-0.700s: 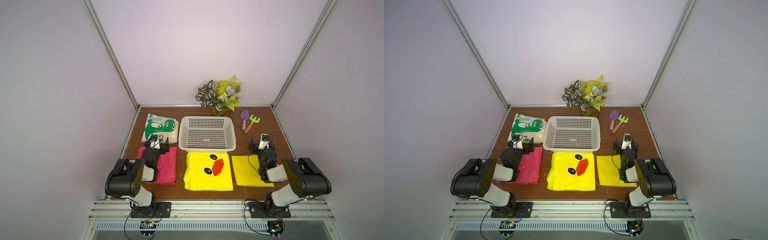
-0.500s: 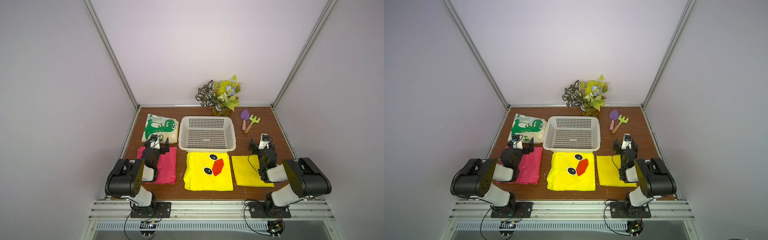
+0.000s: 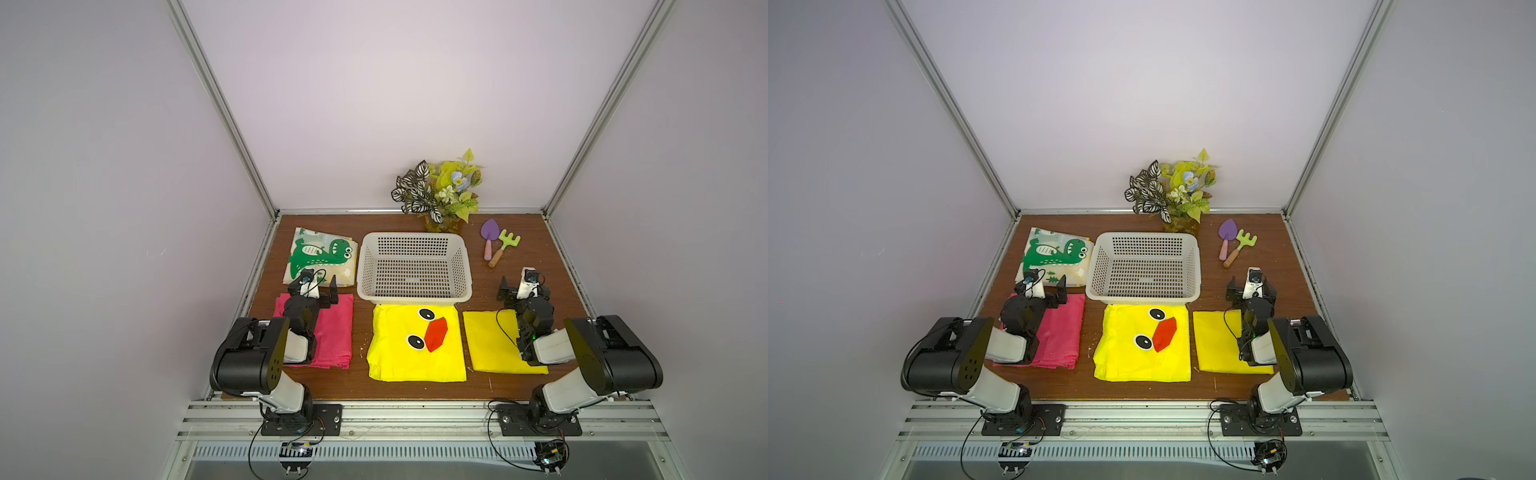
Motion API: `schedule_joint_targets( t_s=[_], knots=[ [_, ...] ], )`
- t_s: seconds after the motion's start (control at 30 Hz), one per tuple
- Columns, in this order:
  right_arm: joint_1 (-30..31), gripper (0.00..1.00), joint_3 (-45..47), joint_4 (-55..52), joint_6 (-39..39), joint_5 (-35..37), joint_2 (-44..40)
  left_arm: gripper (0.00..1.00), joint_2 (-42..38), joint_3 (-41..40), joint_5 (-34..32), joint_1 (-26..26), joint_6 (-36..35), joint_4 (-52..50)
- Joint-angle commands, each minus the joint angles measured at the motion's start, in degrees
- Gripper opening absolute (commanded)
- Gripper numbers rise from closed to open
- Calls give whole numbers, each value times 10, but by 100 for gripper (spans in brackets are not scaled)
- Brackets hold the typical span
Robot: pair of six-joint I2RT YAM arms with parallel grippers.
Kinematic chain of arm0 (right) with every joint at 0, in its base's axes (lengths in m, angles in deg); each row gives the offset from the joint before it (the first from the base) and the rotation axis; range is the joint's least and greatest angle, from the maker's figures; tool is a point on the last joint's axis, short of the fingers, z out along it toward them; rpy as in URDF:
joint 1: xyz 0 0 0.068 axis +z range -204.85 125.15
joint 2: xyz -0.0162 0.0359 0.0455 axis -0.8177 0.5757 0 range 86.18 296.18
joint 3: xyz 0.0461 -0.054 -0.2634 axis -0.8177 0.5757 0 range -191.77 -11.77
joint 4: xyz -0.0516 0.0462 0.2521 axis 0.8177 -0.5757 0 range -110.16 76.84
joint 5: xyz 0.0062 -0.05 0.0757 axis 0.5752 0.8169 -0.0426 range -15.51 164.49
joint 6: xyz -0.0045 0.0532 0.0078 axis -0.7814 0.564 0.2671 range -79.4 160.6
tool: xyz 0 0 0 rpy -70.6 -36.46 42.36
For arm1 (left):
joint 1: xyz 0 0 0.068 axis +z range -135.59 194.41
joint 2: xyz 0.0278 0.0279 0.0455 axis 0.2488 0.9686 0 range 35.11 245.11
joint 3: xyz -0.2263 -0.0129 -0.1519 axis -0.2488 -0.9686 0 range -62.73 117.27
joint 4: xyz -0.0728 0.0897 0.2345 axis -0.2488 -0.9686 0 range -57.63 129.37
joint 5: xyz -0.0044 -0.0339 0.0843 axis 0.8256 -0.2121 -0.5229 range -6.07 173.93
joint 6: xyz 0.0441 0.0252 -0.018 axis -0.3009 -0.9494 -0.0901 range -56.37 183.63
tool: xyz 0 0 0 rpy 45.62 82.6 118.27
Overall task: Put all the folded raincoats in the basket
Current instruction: Pick up the raincoat from the center of the board.
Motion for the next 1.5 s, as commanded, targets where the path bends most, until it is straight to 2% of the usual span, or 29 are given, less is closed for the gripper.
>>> schedule_joint_targets(
  t_s=[0.0, 0.13, 0.2, 0.3, 0.37, 0.47, 0.67, 0.77, 0.83, 0.93, 1.03, 1.13, 1.2, 1.33, 1.47],
  knots=[
    [-1, 100, -11, 5, 4, -1, -22, 99, -20, 19, -59, 1, 17, -40],
    [0, 100, -81, -194, 28, 55, -112, 99, -70, 125, -178, -2, 52, -265],
    [0, 100, -111, -283, 52, 70, -140, 99, -73, 169, -206, -2, 75, -335],
    [0, 99, -147, -389, 78, 70, -169, 100, -74, 236, -194, -2, 86, -442],
    [0, 100, -183, -487, 125, 100, -190, 98, -88, 269, -193, 3, 138, -504],
    [0, 100, -229, -621, 186, 125, -215, 99, -104, 301, -143, 11, 190, -566],
    [5, 100, -275, -785, 253, 59, -273, 99, -93, 399, -41, 11, 236, -753],
    [7, 99, -297, -854, 294, 14, -300, 99, -121, 403, -10, 8, 260, -794],
    [7, 96, -306, -882, 300, -47, -314, 99, -137, 418, -5, -4, 262, -839],
    [10, 89, -300, -902, 295, -135, -339, 99, -156, 435, -33, -46, 267, -927],
    [20, 87, -309, -960, 308, -164, -349, 99, -200, 412, -33, -89, 305, -980],
    [46, 82, -322, -1000, 324, -208, -345, 99, -259, 377, -16, -131, 349, -1008],
    [80, 80, -329, -1016, 335, -219, -337, 99, -291, 354, -13, -161, 374, -1021],
    [181, 80, -334, -1023, 370, -178, -314, 99, -332, 312, -16, -234, 420, -1041],
    [223, 80, -321, -1011, 408, -201, -291, 99, -342, 289, -33, -295, 452, -1045]
  ],
)
